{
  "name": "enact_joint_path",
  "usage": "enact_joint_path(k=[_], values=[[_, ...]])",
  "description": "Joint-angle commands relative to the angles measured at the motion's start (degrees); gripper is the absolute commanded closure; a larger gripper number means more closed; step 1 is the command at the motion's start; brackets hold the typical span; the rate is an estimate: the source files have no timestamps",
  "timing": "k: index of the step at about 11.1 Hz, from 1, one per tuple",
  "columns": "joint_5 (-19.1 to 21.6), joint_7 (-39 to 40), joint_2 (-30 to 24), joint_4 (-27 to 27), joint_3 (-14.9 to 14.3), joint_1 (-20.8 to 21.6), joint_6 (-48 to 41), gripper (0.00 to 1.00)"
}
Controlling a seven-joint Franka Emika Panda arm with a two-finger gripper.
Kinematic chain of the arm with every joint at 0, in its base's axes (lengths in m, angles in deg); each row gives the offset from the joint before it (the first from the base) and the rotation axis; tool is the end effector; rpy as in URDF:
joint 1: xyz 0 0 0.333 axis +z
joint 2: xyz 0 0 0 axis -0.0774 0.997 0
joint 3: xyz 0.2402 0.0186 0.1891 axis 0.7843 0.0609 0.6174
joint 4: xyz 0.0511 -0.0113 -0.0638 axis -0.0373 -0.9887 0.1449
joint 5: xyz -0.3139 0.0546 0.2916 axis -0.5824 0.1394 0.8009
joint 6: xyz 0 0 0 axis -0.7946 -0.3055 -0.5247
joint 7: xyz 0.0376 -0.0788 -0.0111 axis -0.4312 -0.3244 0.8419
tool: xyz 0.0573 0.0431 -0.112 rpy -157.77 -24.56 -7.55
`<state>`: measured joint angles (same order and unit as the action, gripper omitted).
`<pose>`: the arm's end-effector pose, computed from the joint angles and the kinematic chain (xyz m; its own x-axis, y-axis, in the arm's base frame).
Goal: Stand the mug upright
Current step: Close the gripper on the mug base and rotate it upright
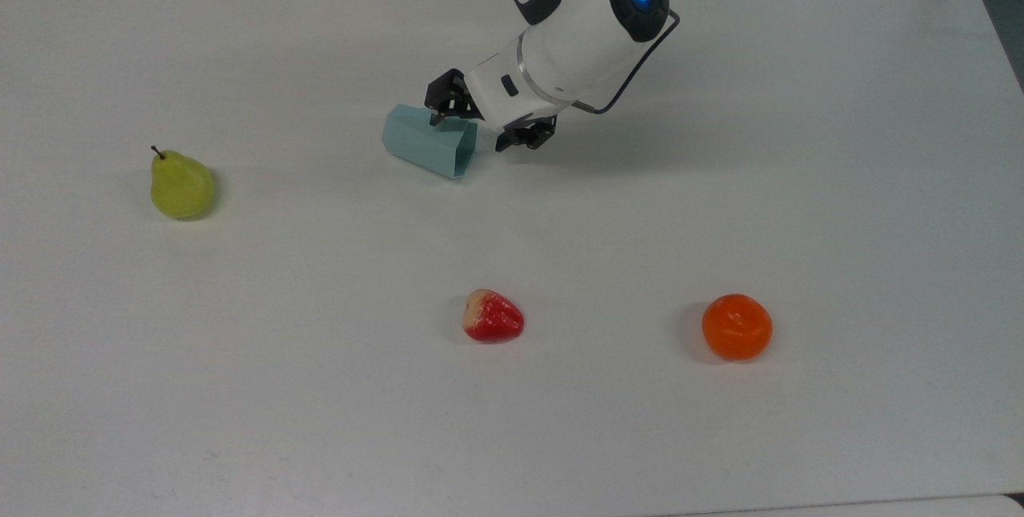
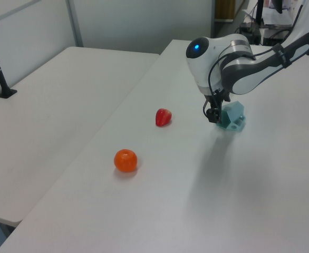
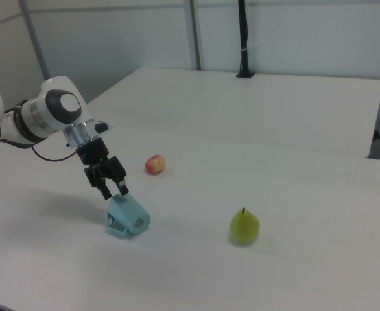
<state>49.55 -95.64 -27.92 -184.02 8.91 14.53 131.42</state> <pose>0.6402 0.1504 0.2911 0.9924 -0.0995 -0.0719 -0.0511 -0.8674 0.4950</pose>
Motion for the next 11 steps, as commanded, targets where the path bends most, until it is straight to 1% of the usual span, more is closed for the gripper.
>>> enact_joint_path(k=[1,2,3,4,5,6,7,8,10,11], values=[[-4.76,-1.04,2.14,0.17,-0.22,-0.86,-3.3,0.01],[-6.35,-1.13,2.84,0.17,-0.22,-0.77,-4.45,0.04],[-6.54,-1.04,3.11,0.17,-0.22,-0.77,-5.08,0.05],[-6.63,-1.13,3.03,0.25,-0.22,-0.68,-5.43,0.08],[-7.06,-1.13,3.03,0.25,-0.22,-0.68,-6.3,0.13],[-7.42,-1.04,3.03,0.25,-0.22,-0.68,-6.83,0.23],[-7.51,-1.04,3.03,0.34,-0.22,-0.68,-7.36,0.37],[-7.51,-1.04,2.94,0.34,-0.22,-0.68,-8.06,0.53],[-7.51,-0.96,2.68,0.69,-0.22,-0.86,-9.73,0.79],[-7.51,-0.78,2.24,0.78,-0.22,-0.95,-10.61,0.84]])
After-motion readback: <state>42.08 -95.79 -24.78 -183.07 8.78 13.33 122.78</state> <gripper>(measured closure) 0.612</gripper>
